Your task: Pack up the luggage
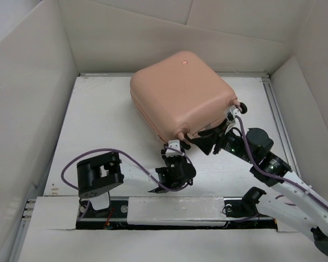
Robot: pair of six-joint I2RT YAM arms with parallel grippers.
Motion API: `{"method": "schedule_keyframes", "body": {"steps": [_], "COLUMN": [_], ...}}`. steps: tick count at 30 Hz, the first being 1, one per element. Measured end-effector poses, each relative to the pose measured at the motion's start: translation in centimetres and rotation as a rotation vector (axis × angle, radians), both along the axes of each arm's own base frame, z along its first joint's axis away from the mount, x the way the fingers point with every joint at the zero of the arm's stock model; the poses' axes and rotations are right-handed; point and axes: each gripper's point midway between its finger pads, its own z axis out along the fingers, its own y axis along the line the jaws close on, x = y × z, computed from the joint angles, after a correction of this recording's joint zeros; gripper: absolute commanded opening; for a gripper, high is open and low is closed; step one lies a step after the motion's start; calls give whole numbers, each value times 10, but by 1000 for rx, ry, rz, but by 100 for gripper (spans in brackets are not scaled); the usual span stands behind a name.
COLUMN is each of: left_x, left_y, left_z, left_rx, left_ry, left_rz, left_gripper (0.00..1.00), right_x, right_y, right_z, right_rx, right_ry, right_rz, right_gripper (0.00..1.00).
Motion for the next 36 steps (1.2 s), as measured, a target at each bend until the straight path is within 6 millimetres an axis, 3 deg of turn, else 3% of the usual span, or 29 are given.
{"method": "schedule_keyframes", "body": {"steps": [8, 16, 17, 18, 19, 22, 26, 33, 36], "left_x": [12, 23, 25, 28, 31, 39, 37, 35, 27], "left_y": [-7, -19, -21, -23, -28, -37, -25, 7, 32], "left_z": [-2, -2, -2, -3, -5, -19, -27, -30, -37], "left_rx": [59, 64, 51, 34, 10, 79, 166, 167, 255], "left_ry": [-65, -102, -99, -96, -91, -50, -33, -10, 4], "left_rz": [108, 204, 221, 239, 258, 296, 307, 335, 332], "left_gripper": [40, 41, 35, 5, 0, 0, 0, 0, 0], "right_x": [-6, -20, -22, -23, -24, -26, -19, 8, 17], "right_y": [0, 0, 0, -1, -2, -5, -8, -8, -8], "right_z": [-51, -60, -58, -55, -51, -41, -39, -32, -28], "right_rx": [-62, -31, -24, -14, -5, 24, 27, -35, -46], "right_ry": [78, 85, 78, 70, 62, 36, 37, 59, 51], "right_rz": [21, 67, 71, 73, 73, 65, 26, -79, -109], "right_gripper": [57, 66, 68, 68, 69, 71, 75, 81, 86]}}
